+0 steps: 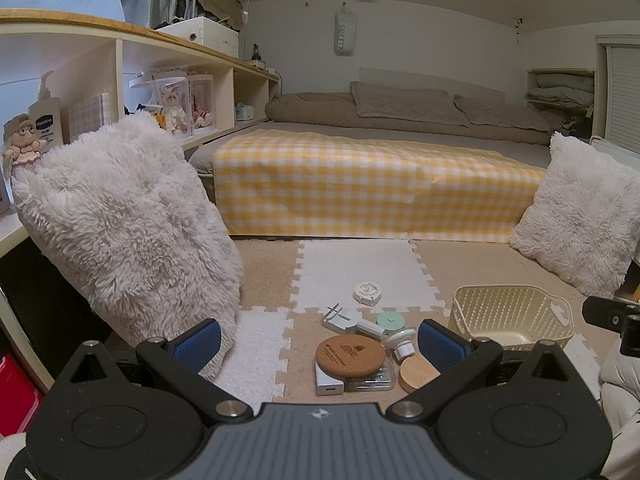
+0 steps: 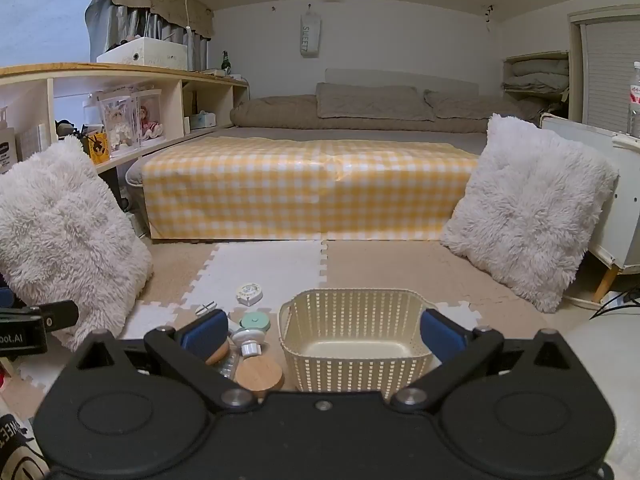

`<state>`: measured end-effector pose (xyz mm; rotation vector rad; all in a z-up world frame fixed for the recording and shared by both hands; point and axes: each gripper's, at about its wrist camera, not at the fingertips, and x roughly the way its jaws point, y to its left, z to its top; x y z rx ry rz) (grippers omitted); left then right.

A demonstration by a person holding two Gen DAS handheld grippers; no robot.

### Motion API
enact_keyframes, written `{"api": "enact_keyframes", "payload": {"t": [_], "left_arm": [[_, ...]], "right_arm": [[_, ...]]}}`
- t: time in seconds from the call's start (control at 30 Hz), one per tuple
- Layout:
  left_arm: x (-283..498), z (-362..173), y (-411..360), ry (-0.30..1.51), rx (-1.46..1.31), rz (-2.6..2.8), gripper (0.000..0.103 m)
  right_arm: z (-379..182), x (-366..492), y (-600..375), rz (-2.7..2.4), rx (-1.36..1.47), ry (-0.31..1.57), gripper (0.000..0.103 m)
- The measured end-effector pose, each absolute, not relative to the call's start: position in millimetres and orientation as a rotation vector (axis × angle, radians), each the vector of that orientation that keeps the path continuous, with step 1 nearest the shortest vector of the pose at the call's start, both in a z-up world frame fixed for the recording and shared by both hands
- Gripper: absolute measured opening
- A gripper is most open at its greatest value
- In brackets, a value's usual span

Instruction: Organize rigid objects

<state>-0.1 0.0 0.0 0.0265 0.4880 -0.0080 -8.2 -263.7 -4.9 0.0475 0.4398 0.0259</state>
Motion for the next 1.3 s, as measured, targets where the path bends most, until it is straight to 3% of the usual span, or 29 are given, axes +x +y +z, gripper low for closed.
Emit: {"api": "enact_keyframes", "payload": {"t": [1.3], "left_arm": [[0.0, -0.1, -0.3, 0.488, 0.028, -0.008, 0.103]], "right_arm": [[-6.6, -9.0, -265.7, 0.025, 0.061, 0.447, 0.103]]}}
